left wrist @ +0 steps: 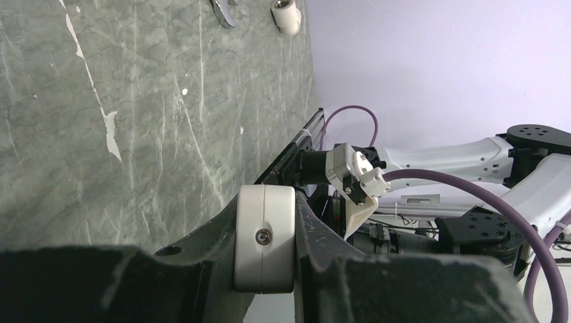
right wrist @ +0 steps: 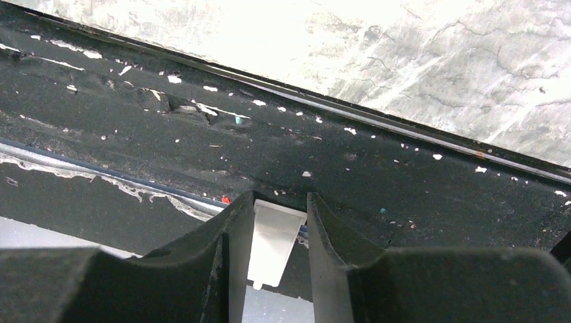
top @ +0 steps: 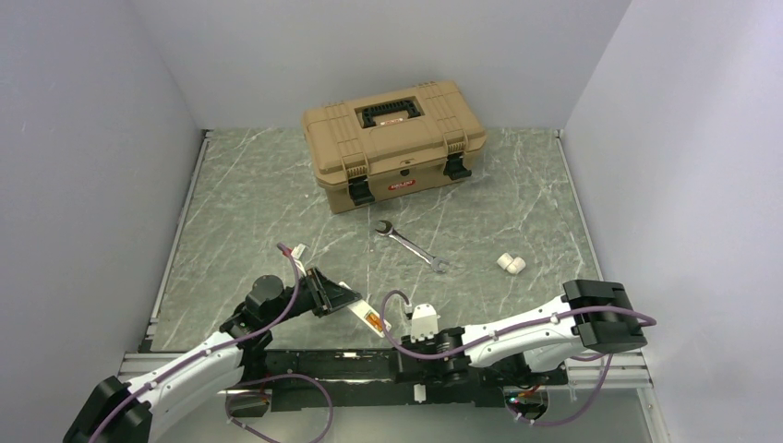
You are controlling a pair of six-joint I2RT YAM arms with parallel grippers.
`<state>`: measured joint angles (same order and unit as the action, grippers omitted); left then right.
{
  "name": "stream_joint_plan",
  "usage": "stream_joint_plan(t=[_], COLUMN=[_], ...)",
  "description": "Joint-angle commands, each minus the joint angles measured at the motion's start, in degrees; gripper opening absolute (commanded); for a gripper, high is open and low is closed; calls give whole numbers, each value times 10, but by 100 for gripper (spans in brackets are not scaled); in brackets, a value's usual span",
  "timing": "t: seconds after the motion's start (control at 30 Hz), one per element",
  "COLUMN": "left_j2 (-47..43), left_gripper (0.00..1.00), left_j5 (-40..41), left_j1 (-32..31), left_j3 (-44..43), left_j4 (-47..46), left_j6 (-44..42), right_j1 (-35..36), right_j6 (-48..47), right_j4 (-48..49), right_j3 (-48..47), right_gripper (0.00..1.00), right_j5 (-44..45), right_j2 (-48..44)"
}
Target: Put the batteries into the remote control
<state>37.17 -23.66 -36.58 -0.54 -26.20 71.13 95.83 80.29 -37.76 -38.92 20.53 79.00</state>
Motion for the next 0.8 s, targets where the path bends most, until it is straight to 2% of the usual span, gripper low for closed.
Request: stream_joint_plan(t=[0.0,0.27,0.53,0.77], left_j2=[-14,-9,-9,-25], left_gripper=[2,2,2,2], left_j5=[5,5,5,7], left_j1=[-2,-1,-1,-2], left_j3=[23,25,23,23], left_j4=[-13,-20,-15,6], left_j6=[-5,-4,-6,-11], right_j1=[4,4,-3,-17], right_j6=[1,2,-6,26], right_j4=[5,-22,-107,-204], right_j3=[-11,-33,-73,-108], right_gripper=[33,29,30,29], right_j5=[7,30,86,140], right_j2=[13,10,-16,-13])
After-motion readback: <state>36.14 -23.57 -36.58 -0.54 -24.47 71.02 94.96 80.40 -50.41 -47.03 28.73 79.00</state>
